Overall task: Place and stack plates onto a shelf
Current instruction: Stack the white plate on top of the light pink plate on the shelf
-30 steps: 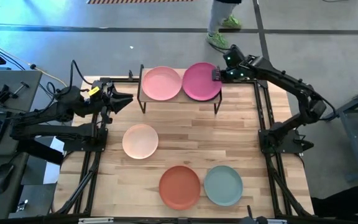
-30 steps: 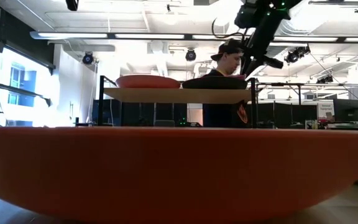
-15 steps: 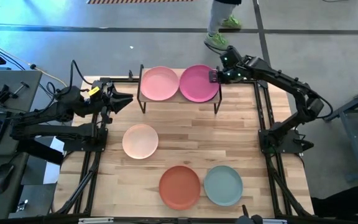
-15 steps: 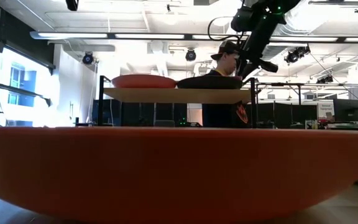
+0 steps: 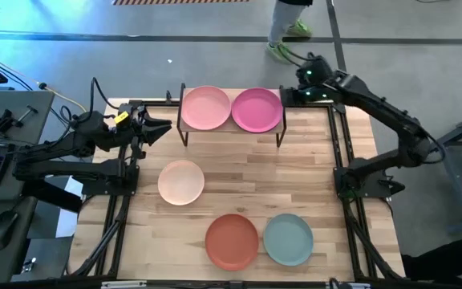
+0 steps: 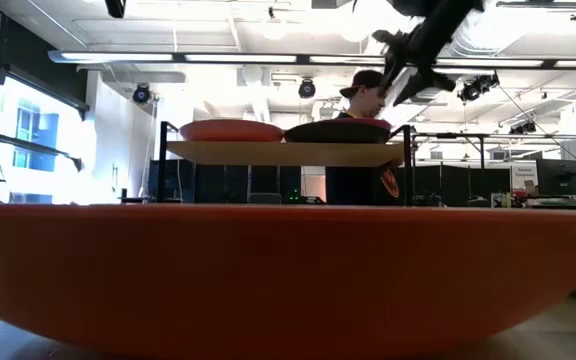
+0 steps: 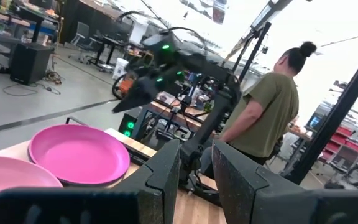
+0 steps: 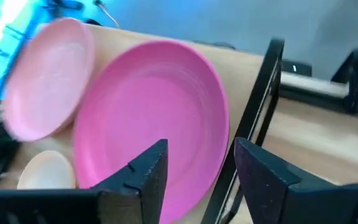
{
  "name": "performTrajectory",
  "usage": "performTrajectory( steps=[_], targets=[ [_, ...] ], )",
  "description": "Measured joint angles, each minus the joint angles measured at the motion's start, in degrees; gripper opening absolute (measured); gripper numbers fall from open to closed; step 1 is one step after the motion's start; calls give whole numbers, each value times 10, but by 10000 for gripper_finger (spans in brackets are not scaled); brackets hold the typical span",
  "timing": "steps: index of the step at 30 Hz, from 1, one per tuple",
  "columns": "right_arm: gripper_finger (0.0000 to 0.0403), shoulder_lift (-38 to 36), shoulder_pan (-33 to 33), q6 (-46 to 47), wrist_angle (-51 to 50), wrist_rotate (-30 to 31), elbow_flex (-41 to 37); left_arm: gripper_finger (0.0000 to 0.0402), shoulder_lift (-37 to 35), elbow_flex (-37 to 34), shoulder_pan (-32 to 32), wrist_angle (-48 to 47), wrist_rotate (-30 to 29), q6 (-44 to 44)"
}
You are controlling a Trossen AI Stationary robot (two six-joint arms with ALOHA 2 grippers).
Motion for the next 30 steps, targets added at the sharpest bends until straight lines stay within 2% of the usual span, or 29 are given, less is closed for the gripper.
performTrajectory(
  steps=[4,9,13,16,21,24,26,30],
  targets=[
    [167,-65,31,-34,-8,12,-29,86,0,0,0,0,-1,0],
    [150,-182,90,2,28,31,-142,86,3,0,0,0,-14,13],
    [134,-286,153,73,162,28,-257,86,10,0,0,1,-20,15],
    [113,-331,200,108,301,44,-330,86,18,0,0,1,-21,30],
    [46,-324,281,58,571,65,-407,86,27,0,0,1,-21,54],
    [9,-302,313,9,638,76,-415,86,30,0,0,1,-20,59],
    [7,-292,324,-6,662,76,-415,86,29,0,0,0,-20,60],
    [33,-287,328,-19,676,81,-415,86,29,0,0,0,-20,75]
  ],
)
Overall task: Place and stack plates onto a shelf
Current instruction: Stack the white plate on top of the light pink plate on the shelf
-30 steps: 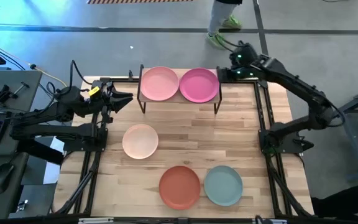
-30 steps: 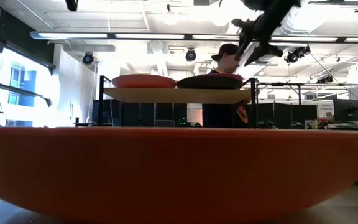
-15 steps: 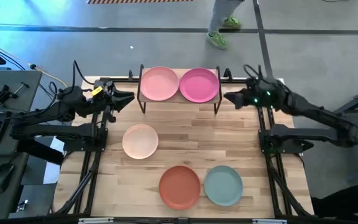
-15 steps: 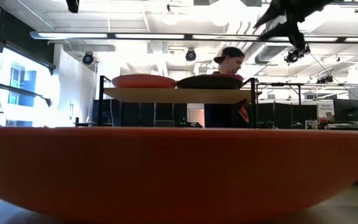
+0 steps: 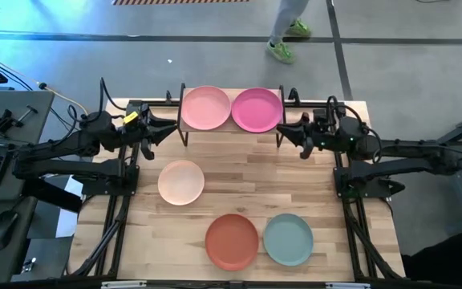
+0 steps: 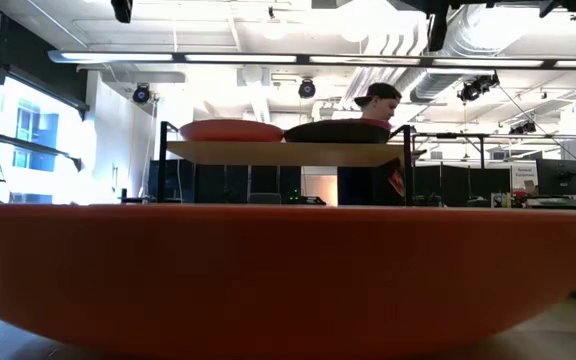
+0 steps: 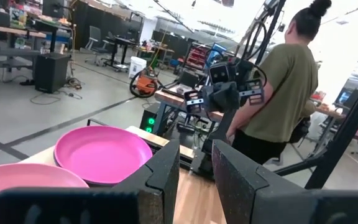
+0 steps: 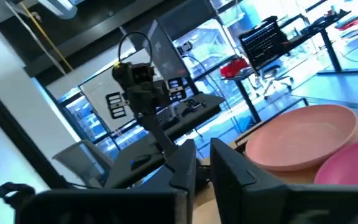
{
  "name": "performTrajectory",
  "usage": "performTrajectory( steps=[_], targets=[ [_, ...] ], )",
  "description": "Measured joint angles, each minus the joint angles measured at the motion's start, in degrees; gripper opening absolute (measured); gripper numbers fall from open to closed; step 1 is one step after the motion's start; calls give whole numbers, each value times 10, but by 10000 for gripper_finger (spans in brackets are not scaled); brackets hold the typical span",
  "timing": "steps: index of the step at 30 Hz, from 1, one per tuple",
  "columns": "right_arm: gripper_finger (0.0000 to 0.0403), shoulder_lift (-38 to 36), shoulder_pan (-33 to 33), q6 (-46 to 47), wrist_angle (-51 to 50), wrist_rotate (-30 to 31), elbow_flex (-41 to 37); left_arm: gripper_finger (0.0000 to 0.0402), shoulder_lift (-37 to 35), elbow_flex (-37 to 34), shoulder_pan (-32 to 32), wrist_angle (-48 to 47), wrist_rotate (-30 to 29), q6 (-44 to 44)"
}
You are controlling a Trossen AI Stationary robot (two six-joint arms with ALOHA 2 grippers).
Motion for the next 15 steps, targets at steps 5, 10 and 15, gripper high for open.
performTrajectory(
  steps=[5,10,15],
  targets=[
    [63,0,0,2,9,21,0,86,0,0,0,-1,0,0],
    [87,0,0,3,11,29,0,86,16,2,-8,-15,32,14],
    [102,0,0,21,12,29,0,86,72,42,-64,-174,58,-15]
  ],
)
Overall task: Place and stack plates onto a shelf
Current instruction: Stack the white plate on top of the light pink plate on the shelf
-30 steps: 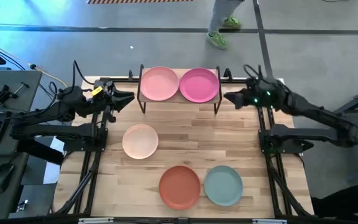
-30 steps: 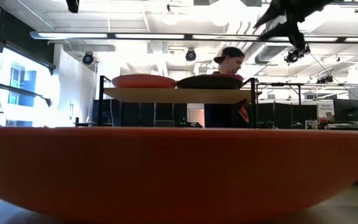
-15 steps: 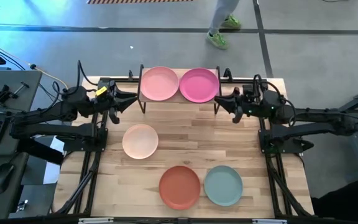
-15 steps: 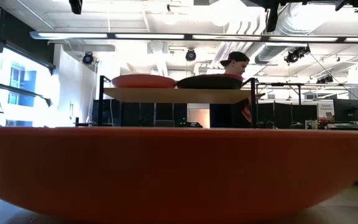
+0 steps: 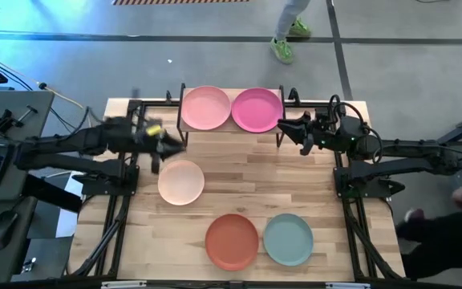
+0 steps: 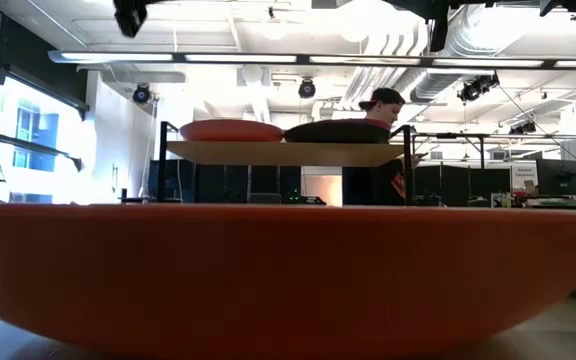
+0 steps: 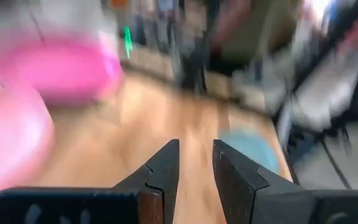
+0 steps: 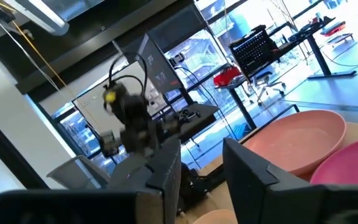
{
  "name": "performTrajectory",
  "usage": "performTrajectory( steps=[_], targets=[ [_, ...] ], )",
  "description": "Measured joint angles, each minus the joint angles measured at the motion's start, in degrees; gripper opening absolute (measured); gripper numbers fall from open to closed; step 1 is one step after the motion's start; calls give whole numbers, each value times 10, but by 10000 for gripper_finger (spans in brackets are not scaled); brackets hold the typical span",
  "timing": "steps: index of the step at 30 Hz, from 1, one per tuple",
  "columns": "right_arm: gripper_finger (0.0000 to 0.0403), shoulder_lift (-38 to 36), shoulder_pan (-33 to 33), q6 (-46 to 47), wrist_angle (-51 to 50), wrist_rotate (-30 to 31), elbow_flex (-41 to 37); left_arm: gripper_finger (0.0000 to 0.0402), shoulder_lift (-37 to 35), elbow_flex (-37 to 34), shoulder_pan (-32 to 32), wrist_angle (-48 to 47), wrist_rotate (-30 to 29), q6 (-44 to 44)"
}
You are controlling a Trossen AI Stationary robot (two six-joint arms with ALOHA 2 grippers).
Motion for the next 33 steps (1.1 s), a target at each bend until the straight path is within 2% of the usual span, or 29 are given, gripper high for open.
performTrajectory(
  steps=[5,9,13,16,20,23,27,33],
  targets=[
    [104,0,0,3,-6,0,0,86,55,17,-112,-145,23,-84],
    [104,0,0,3,-15,0,0,86,101,17,-215,-285,-46,-172],
    [104,0,0,7,-28,0,0,86,117,-32,-308,-344,-169,-396],
    [104,0,0,8,-41,-2,0,86,105,-102,-358,-328,-180,-565],
    [104,0,0,8,-53,-2,0,86,84,-194,-382,-287,-165,-772],
    [104,0,0,8,-55,-2,0,86,70,-245,-383,-236,-168,-857],
    [103,0,0,8,-56,-2,0,86,68,-273,-382,-209,-172,-921],
    [103,0,0,8,-56,-2,0,86,73,-279,-382,-223,-168,-936]
  ],
)
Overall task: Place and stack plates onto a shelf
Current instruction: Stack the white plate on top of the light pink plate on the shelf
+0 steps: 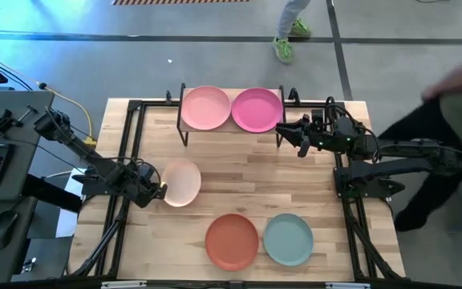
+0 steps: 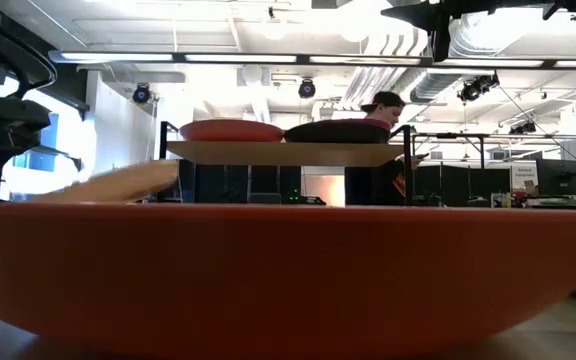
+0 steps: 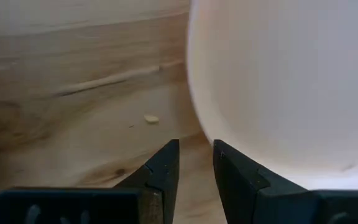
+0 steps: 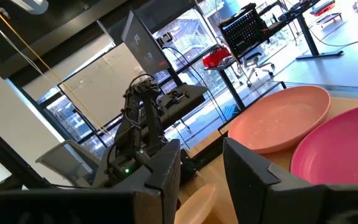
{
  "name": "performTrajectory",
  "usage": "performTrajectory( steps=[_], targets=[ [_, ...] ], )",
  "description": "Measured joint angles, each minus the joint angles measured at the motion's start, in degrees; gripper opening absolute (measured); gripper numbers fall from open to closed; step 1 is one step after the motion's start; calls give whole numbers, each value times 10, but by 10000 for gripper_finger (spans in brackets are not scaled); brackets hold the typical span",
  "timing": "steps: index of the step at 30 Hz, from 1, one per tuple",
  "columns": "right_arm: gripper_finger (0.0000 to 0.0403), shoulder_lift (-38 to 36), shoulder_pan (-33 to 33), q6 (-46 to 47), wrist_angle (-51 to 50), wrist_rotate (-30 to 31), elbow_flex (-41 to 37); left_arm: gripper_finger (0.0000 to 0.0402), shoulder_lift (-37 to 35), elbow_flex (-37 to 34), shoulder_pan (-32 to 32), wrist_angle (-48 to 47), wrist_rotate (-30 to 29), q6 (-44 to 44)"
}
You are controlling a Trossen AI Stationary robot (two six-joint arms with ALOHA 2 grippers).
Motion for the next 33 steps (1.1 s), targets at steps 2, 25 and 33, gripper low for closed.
performTrajectory(
  steps=[2,25,33],
  targets=[
    [103,0,0,0,0,0,0,86,-1,0,0,11,-3,-9],
    [103,0,0,2,-2,14,0,86,37,0,30,70,12,-26],
    [103,0,0,6,-2,14,0,53,39,0,50,74,12,-25]
  ],
)
